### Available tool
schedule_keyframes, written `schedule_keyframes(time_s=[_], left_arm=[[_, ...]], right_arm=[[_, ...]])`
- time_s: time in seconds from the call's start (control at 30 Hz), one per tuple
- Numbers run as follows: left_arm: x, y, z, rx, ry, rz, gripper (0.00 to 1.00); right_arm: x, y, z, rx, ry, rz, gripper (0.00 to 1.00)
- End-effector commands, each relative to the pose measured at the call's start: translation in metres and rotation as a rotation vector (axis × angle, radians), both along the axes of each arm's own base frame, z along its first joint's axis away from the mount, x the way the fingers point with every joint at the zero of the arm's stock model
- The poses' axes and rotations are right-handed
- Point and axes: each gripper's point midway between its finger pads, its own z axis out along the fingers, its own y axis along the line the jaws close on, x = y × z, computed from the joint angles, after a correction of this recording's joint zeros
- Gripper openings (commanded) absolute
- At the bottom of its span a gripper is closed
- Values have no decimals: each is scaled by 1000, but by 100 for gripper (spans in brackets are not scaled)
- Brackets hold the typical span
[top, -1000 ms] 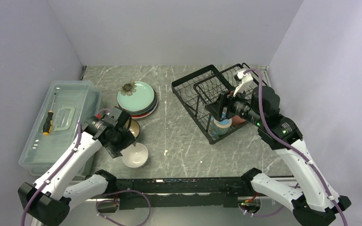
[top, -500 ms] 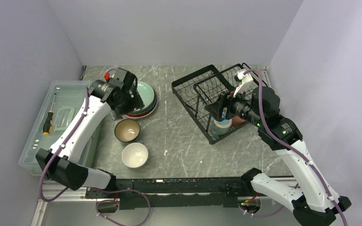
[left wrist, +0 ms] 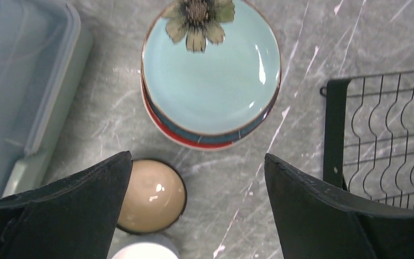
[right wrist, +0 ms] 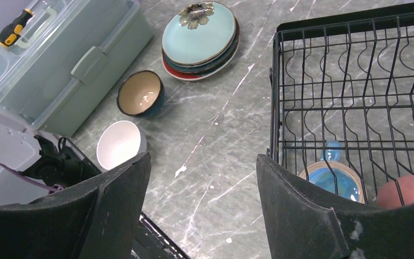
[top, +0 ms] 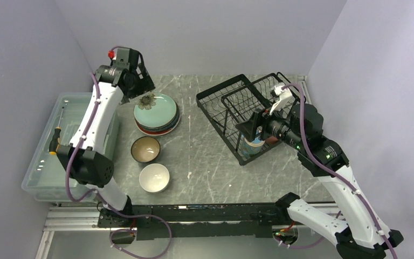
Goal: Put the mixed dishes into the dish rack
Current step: Move the plate to the center of the board.
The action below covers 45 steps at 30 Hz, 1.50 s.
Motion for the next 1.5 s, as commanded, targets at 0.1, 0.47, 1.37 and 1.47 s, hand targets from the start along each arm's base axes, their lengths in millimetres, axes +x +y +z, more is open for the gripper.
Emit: schedule_keyframes(time_s=[0.1, 0.47, 1.37, 1.47], left_arm=[[47, 26, 13, 23, -60, 13, 99], [106, 53, -29, -8, -18, 54, 99], [174, 66, -185, -26, 166, 138, 99], [178, 63, -193, -42, 168, 142, 99]], right_arm=[[-5, -3, 2, 13, -17, -5, 80], [-26, -11, -9, 28, 27, 0, 94], [-60, -22, 9, 84, -17, 42, 96], [-61, -22, 4, 75, -1, 45, 96]])
